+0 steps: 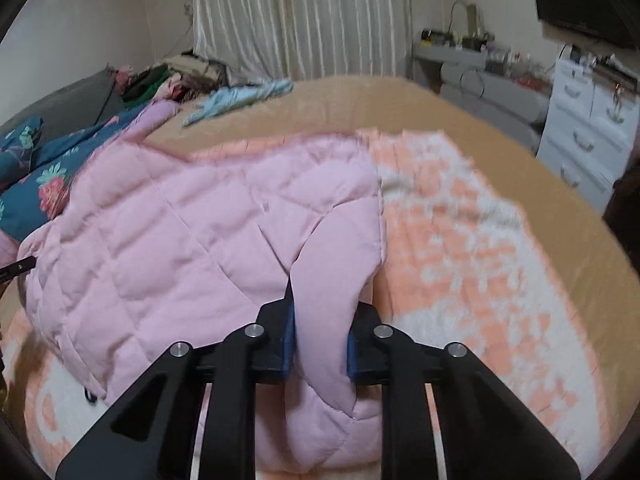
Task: Fold large clothes
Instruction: 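Grasp the folded jacket edge with both grippers and tuck it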
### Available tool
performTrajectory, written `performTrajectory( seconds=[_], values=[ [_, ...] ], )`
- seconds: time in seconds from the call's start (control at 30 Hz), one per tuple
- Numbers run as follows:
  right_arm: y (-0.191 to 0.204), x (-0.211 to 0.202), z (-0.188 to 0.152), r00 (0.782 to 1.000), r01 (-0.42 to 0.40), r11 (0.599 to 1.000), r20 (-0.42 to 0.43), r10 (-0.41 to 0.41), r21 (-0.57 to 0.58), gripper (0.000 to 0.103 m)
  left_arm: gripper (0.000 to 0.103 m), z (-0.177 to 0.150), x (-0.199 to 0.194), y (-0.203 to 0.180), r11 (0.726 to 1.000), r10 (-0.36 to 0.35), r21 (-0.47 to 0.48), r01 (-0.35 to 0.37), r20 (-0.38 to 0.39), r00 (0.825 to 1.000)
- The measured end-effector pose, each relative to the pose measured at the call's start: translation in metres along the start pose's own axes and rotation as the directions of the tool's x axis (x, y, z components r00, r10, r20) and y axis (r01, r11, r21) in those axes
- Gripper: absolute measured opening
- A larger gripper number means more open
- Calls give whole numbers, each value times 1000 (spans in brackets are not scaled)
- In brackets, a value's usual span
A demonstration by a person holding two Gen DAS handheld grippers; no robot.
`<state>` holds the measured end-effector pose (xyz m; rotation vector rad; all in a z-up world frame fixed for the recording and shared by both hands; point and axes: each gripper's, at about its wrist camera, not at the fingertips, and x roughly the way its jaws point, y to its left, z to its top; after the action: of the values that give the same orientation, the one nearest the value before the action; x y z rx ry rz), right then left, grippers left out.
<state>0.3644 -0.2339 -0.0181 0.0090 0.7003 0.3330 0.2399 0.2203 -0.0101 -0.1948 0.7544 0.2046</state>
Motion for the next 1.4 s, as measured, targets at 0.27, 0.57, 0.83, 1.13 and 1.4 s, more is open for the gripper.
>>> performTrajectory(
  seconds=[0.27,0.57,0.83,1.13,1.4],
  values=[
    [-4,32,51,997,78,996,12,-79,41,16,15,41,21,-2,997,72,-30,-71,25,997],
    [-14,93,40,983,146,987,-120,-137,62,15,15,37,66,-3,989,145,8,-145,-42,988],
    [-21,117,30,973,136,987,-198,-117,87,18,15,30,84,-3,987,162,16,-161,-70,984],
    [-31,95,28,977,103,981,-200,-69,164,59,21,29,68,-9,982,189,16,-188,-50,981],
    [-23,30,24,996,55,988,-78,-45,144,98,62,28,33,-11,989,146,2,-146,-36,989]
  ],
)
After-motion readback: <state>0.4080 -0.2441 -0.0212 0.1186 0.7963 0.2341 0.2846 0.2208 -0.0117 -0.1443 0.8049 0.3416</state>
